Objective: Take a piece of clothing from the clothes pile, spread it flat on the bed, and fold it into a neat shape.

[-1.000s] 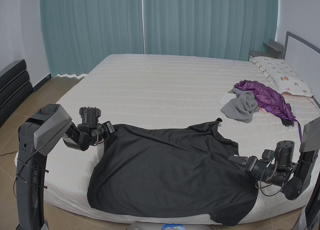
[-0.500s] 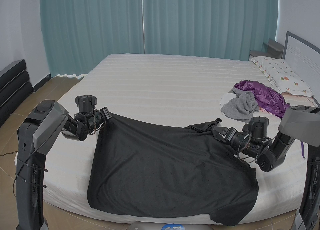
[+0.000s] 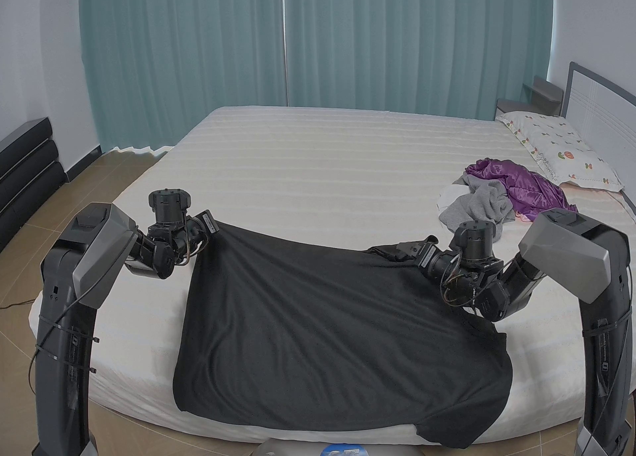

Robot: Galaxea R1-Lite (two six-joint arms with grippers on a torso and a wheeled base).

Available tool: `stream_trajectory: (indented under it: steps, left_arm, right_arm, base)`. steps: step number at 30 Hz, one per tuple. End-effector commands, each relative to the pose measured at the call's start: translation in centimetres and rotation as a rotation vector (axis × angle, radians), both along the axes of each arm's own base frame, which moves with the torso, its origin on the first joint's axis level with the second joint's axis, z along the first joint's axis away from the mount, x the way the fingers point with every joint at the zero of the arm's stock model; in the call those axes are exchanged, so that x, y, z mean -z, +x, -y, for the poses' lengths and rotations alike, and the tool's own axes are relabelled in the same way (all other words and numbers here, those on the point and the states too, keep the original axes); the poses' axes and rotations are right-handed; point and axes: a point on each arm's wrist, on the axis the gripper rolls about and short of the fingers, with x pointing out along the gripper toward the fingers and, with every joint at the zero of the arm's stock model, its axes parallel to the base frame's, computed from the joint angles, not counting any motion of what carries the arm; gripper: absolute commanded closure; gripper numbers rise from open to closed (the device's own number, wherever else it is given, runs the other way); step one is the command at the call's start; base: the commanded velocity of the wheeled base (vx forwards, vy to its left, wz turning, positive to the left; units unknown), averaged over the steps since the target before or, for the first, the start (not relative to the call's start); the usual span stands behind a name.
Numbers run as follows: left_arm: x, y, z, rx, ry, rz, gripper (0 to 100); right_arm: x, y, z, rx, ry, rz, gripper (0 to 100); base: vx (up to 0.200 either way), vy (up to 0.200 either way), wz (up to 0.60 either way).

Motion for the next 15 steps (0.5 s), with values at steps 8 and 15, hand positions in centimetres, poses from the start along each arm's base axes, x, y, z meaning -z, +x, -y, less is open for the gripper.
stream_trajectory:
  steps: [8, 15]
  left_arm:
    - [0.5, 0.0, 0.3, -0.017, 0.002, -0.011, 100]
    - [0.7, -0.2, 0.5, -0.015, 0.003, -0.020, 100]
  right_arm:
    - [3.8, 0.9, -1.4, -0.018, -0.019, -0.048, 0]
    - [4.4, 2.6, 0.3, 0.042, -0.026, -0.056, 0]
  base:
    - [0.000, 0.000, 0.00]
    - [0.000, 0.000, 0.00]
